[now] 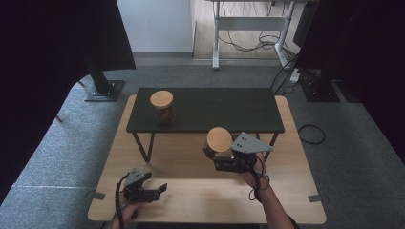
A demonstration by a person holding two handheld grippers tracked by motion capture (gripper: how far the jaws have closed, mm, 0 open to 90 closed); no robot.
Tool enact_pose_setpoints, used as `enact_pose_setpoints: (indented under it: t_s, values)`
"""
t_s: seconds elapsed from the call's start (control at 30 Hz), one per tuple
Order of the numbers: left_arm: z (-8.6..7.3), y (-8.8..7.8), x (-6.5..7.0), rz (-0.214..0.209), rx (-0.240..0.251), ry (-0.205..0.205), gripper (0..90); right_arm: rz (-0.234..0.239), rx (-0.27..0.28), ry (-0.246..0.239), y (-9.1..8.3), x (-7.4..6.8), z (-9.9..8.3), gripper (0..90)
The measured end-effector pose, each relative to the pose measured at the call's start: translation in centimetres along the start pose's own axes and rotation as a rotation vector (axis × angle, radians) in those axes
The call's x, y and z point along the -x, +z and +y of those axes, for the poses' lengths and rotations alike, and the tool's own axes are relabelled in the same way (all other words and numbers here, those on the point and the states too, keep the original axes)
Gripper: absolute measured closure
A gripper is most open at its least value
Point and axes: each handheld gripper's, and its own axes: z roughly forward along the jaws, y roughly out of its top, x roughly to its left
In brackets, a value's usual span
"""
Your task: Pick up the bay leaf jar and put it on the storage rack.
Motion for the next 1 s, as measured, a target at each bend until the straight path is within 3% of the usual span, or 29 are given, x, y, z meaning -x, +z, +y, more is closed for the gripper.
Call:
enact_pose_setpoints:
  t_s: [0.47, 1.0]
  values:
    - [0.0, 0.0, 0.0, 0.004, 0.003, -0.001, 10.1, 0.034, 0.035, 0.008, 0.4, 0.7, 1.3, 25.2]
    - [0.0, 0.0, 0.0, 0.008, 0.0, -0.003, 10.2, -0.006, 0.01, -0.009, 1.5, 2.2, 2.4, 25.2]
